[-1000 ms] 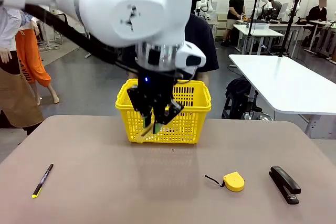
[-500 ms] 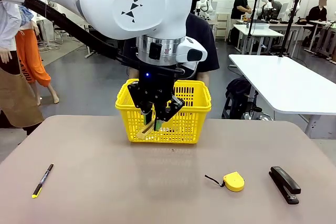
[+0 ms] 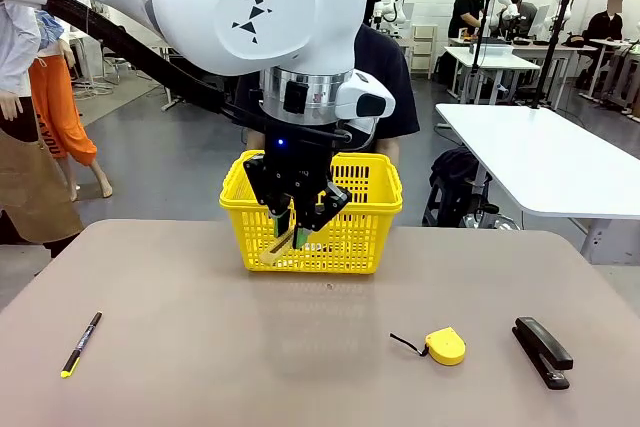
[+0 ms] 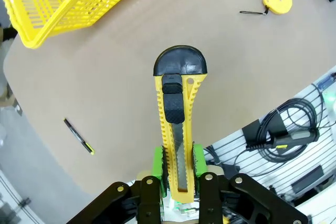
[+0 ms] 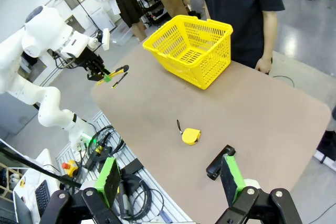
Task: Place the items the person wants into the basket.
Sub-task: Pick up the item the person points to and place it in the Market Basket.
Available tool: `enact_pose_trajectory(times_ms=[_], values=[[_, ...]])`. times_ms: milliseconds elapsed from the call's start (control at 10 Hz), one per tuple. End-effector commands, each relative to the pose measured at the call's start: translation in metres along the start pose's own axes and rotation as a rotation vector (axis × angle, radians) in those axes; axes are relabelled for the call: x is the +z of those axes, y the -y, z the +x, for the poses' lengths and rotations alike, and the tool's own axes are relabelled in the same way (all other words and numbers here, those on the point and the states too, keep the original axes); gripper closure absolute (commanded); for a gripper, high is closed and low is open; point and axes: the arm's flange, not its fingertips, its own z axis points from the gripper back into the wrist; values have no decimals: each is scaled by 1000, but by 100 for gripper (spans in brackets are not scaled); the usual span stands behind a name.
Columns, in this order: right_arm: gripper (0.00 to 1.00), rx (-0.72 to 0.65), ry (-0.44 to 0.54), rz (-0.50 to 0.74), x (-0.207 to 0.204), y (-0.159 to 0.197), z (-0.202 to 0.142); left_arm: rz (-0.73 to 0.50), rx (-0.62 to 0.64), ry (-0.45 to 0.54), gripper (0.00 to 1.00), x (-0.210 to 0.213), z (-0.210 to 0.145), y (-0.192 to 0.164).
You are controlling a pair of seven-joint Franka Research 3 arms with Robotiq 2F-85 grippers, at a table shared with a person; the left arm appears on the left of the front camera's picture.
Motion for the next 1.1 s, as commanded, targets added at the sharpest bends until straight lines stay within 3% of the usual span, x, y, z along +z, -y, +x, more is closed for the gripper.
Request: enact_pose_trajectory(times_ms=[0, 200, 500, 1000], values=[[0, 16, 17, 19, 1, 0, 2, -21, -235, 17, 74, 3, 45, -51], [0, 16, 17, 19, 1, 0, 2, 86, -358, 59, 74, 5, 81, -86], [0, 16, 17, 19, 1, 0, 2, -12, -320, 101, 74, 4, 133, -121], [0, 16, 17, 19, 1, 0, 2, -108, -287, 24, 74, -21, 192, -156]])
